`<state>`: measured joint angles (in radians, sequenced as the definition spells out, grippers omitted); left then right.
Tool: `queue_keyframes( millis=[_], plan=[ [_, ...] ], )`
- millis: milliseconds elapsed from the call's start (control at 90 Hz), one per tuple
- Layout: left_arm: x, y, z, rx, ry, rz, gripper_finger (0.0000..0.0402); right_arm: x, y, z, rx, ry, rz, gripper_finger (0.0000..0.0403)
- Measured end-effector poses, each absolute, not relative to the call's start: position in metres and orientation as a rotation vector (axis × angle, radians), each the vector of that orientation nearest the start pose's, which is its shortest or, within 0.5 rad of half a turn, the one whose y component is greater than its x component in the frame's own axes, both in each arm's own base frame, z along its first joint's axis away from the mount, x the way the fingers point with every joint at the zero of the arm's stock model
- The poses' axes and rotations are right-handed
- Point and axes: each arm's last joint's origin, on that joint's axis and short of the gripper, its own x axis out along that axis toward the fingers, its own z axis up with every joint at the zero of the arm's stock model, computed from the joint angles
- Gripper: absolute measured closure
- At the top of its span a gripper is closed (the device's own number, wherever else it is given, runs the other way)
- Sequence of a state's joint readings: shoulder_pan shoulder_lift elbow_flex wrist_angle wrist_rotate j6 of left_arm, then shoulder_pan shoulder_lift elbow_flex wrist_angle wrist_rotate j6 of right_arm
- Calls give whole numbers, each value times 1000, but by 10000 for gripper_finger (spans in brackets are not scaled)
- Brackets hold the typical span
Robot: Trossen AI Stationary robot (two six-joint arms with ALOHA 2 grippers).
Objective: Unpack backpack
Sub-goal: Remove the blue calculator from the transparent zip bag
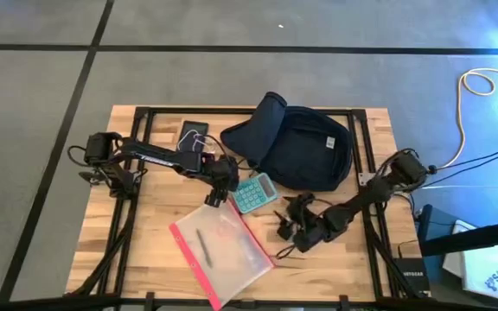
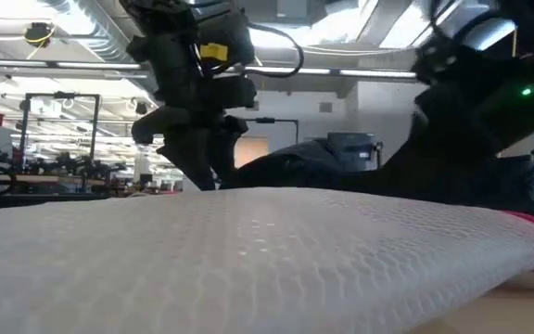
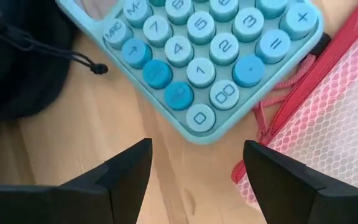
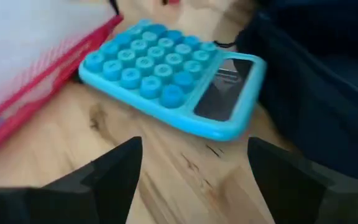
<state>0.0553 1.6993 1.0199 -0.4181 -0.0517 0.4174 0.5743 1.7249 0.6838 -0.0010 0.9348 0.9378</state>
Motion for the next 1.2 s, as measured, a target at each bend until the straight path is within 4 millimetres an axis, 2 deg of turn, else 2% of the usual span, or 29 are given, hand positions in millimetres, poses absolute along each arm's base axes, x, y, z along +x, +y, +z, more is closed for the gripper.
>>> queue_keyframes(
  millis=[167,444,811,1011,1200],
  plan=[
    [326,19,172,330,1098,-119,163,231,114,107,412,450,-698,127],
    [324,9,171,311,1120,-137,163,243,76,94,749,517,-633,127],
    [326,3,172,325,1100,-152,163,242,54,92,896,376,-599,127],
    [325,3,172,309,1103,-143,163,258,55,92,932,378,-581,127],
    [326,-2,172,357,1099,-139,163,274,57,89,893,396,-575,127]
  ],
)
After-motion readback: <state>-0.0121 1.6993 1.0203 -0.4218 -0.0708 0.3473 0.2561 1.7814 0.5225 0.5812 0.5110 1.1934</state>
